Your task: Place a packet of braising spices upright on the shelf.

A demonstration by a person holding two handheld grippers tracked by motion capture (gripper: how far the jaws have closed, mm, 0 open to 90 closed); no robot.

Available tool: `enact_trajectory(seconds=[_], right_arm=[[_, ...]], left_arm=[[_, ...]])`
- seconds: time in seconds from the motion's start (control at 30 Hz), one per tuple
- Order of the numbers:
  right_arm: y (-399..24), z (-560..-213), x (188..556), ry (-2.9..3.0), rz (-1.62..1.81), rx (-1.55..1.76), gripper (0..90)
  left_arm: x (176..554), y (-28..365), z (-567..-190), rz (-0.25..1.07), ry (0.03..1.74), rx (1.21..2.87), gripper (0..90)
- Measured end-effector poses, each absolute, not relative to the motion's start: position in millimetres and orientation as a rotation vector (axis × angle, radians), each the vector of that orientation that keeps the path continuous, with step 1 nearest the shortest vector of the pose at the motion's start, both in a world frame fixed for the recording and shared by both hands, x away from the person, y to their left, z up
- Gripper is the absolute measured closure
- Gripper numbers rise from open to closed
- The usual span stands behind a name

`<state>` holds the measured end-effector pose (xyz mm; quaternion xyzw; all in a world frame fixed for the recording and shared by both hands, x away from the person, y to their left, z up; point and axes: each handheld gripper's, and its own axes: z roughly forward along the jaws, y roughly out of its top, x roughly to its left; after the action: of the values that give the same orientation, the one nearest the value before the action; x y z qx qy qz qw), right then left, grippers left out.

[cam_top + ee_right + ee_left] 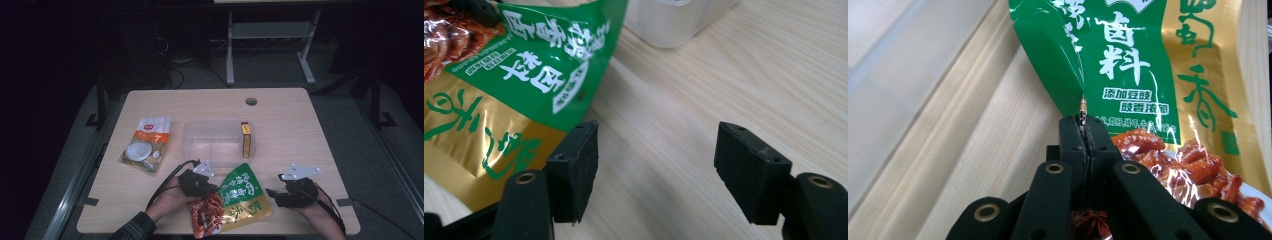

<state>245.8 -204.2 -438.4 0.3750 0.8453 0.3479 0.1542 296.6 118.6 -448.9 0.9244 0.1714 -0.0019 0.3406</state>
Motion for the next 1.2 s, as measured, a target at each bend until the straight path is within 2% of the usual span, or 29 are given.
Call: enact_trajectory(seconds=[0.6,1.0,1.07,1.17,1.2], right_arm=[[-211,-439,247,2.405,1.019,1.119,33.7],[-194,-443,248,2.489,1.071,1.081,33.8],[-187,-443,248,2.508,1.091,1.076,31.9],[-176,-438,248,2.497,1.183,1.056,21.5],[-173,-436,249,2.478,1.221,1.057,21.8]], left_arm=[[292,150,-414,0.035,0.478,2.198,89.7],[299,183,-385,0.147,0.550,2.043,89.8],[301,188,-383,0.161,0.567,2.029,89.8],[302,193,-381,0.175,0.590,2.010,89.8],[302,194,-381,0.175,0.600,1.999,89.8]])
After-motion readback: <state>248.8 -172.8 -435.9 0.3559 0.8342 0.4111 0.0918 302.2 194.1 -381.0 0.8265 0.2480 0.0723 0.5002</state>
